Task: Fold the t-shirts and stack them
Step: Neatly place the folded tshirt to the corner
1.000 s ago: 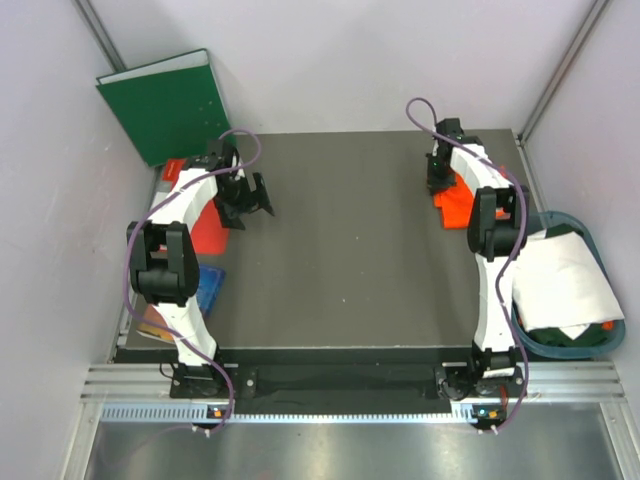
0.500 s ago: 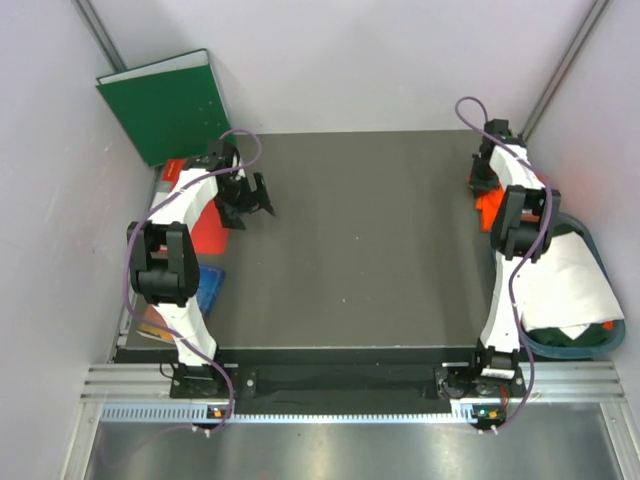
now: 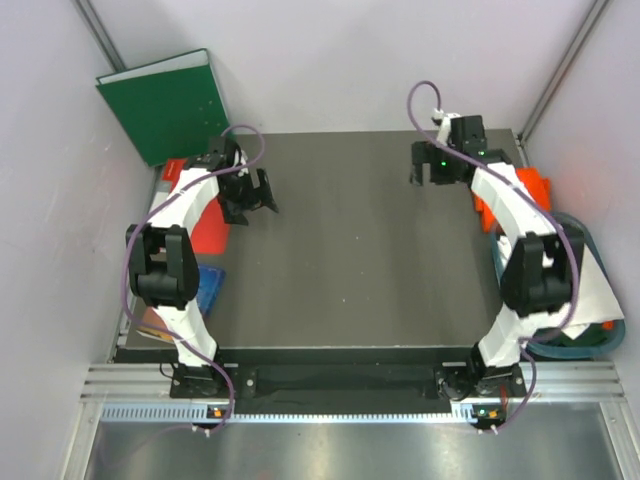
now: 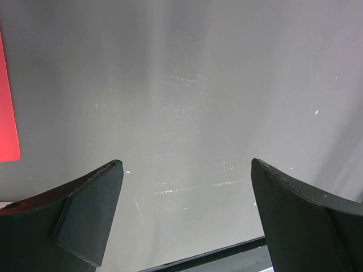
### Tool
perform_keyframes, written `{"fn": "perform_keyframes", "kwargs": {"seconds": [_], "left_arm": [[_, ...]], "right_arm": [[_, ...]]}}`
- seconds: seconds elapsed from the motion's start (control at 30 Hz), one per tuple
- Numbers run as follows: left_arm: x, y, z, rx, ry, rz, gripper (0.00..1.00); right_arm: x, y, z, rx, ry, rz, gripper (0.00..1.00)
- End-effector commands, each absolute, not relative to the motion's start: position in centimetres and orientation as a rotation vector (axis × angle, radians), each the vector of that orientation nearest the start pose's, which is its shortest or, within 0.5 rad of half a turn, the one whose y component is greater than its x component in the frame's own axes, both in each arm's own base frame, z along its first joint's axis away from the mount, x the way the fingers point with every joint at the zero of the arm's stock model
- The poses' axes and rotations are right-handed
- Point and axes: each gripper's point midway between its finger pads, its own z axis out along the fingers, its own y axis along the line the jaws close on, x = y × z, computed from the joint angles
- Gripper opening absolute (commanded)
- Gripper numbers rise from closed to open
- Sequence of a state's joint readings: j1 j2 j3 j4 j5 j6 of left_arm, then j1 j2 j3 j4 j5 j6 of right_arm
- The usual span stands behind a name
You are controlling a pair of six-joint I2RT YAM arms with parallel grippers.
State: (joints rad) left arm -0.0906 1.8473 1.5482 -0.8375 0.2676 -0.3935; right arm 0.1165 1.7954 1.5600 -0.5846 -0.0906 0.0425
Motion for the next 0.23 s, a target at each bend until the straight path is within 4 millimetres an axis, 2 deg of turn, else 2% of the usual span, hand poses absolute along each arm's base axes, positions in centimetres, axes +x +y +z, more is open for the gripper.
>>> {"fn": "perform_keyframes", "kwargs": {"seconds": [0.0, 0.03, 0.07, 0.1, 0.13, 0.17, 0.2], "left_arm": [[41.8, -10.0, 13.7, -0.296, 2.638, -0.513, 0.99], [41.9, -10.1, 13.6, -0.293, 2.640, -0.515, 0.99], [42.0, -10.1, 13.6, -0.294, 2.637, -0.518, 0.99], [42.0, -10.3, 13.4, -0.280, 2.638, -0.538, 0.99], [42.0, -10.7, 13.6, -0.252, 2.631, -0.567, 0.99], [42.2, -10.7, 13.6, -0.247, 2.624, -0.569, 0.99], [42.4, -10.7, 13.6, -0.243, 2.619, -0.565, 0.99]], "right_arm": [[42.8, 13.9, 19.5, -0.334, 2.251, 0.372, 1.00], [41.8, 14.4, 19.5, -0.331, 2.254, 0.381, 1.00], [40.3, 14.6, 17.1, -0.338, 2.308, 0.391, 1.00], [39.2, 15.4, 16.2, -0.356, 2.329, 0.415, 1.00], [38.6, 15.5, 16.0, -0.338, 2.329, 0.422, 1.00], [37.4, 15.3, 14.3, -0.336, 2.375, 0.425, 0.99], [37.0, 15.2, 14.0, -0.329, 2.386, 0.429, 1.00]]}}
